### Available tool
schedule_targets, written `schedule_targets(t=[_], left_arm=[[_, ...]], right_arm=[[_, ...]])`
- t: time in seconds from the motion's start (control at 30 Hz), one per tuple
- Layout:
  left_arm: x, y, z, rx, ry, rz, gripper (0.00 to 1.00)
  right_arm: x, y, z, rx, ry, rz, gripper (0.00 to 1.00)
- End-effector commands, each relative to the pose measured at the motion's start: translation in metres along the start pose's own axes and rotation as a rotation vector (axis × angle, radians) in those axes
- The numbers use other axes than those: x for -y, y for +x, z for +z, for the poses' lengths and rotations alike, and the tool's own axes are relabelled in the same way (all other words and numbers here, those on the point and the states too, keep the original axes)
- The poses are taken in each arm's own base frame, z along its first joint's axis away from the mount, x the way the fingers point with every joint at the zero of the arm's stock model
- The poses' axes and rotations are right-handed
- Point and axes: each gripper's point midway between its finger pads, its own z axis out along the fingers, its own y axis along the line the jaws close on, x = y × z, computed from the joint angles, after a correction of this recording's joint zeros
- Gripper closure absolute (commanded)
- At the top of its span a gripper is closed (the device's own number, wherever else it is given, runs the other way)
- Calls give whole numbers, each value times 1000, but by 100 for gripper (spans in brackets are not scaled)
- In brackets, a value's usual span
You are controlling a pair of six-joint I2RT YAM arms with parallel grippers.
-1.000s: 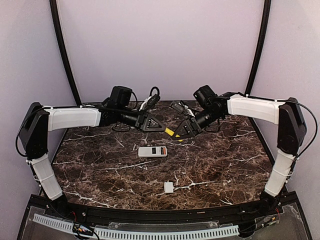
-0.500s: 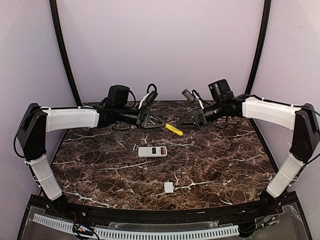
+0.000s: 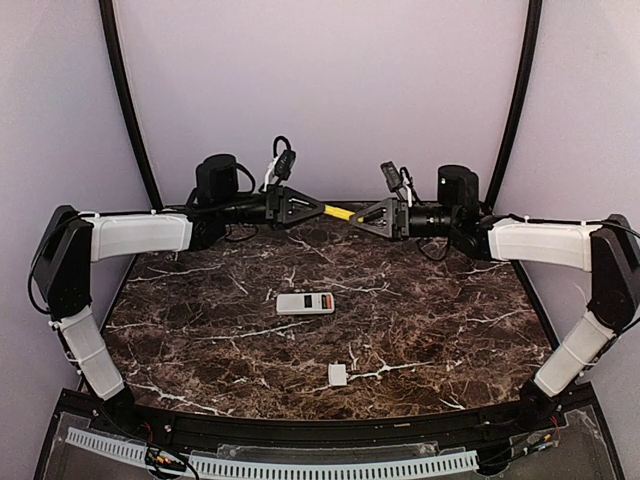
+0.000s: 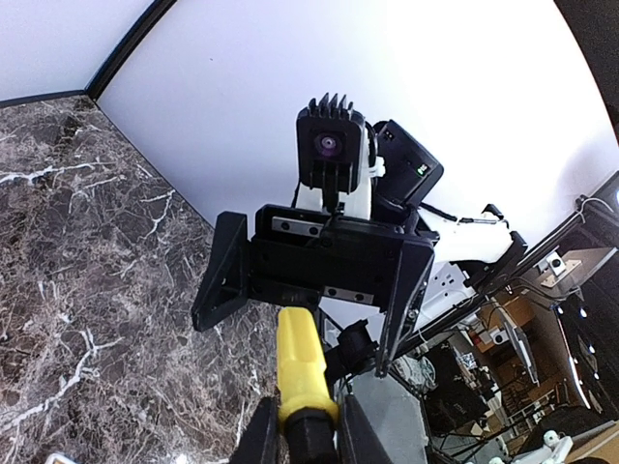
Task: Unload the batteries from the remote control
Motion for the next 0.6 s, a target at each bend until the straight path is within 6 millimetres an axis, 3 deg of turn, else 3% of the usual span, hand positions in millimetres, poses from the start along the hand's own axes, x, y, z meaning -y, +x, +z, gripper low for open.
schedule_targets(t=[0.0, 0.23, 0.57], left_arm=[[5, -8, -2, 30, 42, -1, 100], [-1, -13, 1, 55, 37, -17, 100], [-1, -21, 5, 78, 68, -35, 100]], right_arm=[[-15, -27, -1, 123, -63, -2, 4], [-19, -40, 9, 171, -106, 18, 10], [-21, -46, 22, 160, -143, 30, 28]])
